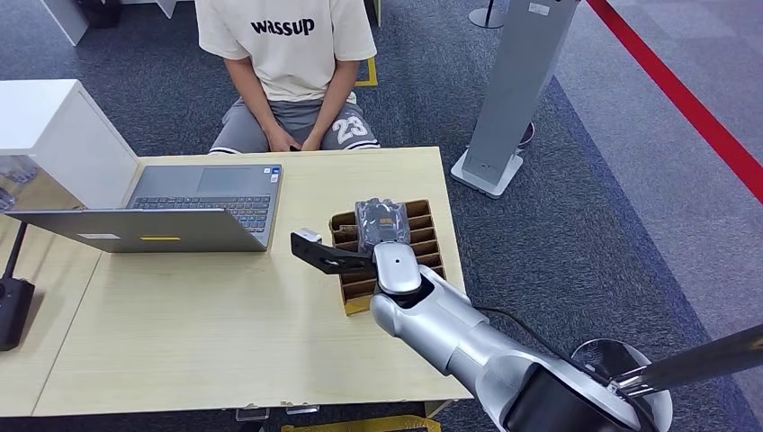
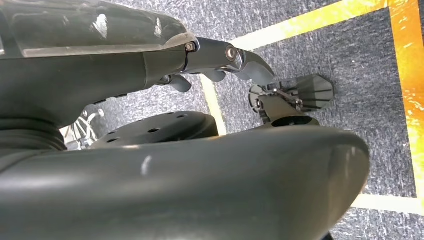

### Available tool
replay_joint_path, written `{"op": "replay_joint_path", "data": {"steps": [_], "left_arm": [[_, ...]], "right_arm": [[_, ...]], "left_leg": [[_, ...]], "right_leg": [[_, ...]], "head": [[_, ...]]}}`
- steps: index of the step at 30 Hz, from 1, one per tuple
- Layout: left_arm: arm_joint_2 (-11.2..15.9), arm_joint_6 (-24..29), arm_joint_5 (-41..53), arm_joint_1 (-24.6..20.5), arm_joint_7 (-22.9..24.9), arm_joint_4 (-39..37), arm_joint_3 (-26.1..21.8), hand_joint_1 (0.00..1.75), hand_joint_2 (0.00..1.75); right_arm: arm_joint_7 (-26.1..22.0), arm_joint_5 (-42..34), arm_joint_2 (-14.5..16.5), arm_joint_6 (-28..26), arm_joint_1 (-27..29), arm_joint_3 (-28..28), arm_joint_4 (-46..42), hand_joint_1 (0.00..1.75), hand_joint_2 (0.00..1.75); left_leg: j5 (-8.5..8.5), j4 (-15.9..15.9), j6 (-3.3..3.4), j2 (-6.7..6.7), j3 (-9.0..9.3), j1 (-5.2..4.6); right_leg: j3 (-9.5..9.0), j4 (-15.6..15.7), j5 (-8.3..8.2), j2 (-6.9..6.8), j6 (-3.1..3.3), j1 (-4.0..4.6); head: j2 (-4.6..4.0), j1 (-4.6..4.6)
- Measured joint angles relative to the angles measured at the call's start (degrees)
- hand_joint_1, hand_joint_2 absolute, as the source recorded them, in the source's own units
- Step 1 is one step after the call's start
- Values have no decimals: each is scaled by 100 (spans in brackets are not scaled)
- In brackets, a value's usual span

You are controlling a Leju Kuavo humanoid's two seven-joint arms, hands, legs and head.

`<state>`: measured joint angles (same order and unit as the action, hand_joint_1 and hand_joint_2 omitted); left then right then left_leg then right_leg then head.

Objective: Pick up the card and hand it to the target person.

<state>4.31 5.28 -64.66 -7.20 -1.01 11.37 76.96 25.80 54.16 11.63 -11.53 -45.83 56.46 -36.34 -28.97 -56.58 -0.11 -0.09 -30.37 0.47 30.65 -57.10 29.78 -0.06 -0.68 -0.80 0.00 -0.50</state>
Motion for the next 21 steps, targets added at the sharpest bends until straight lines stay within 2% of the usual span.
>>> {"op": "replay_joint_path", "data": {"steps": [3, 8, 12, 15, 21], "left_arm": [[2, 11, -13, 5, -7, 0, 0, 0, 0], [3, 13, -48, 20, -9, 0, 0, 0, 0], [17, -265, -118, 26, -108, 0, 1, 0, 175], [34, -517, -192, 28, -184, 0, 0, 0, 175], [74, -696, -250, 29, -231, 0, -2, 0, 175]], "right_arm": [[25, 32, 14, -27, -3, 0, -57, 157, 175], [58, 73, 19, -31, -2, 0, -256, 174, 175], [38, 75, 19, -12, 3, 4, -403, 175, 175], [23, 75, 19, 2, 14, 9, -465, 175, 175], [36, 75, 12, 8, 62, 7, -545, 175, 175]], "left_leg": [[0, 0, 0, 0, 0, 0], [0, 0, 0, 0, 0, 0], [0, 0, 0, 0, 0, 0], [0, 0, 0, 0, 0, 0], [0, 0, 0, 0, 0, 0]], "right_leg": [[0, 0, 0, 0, 0, 0], [0, 0, 0, 0, 0, 0], [1, 0, 0, 0, 0, 0], [0, 0, 0, 0, 0, 0], [1, 0, 0, 0, 0, 0]], "head": [[0, 1], [0, 2], [0, 1], [0, -1], [0, 2]]}}
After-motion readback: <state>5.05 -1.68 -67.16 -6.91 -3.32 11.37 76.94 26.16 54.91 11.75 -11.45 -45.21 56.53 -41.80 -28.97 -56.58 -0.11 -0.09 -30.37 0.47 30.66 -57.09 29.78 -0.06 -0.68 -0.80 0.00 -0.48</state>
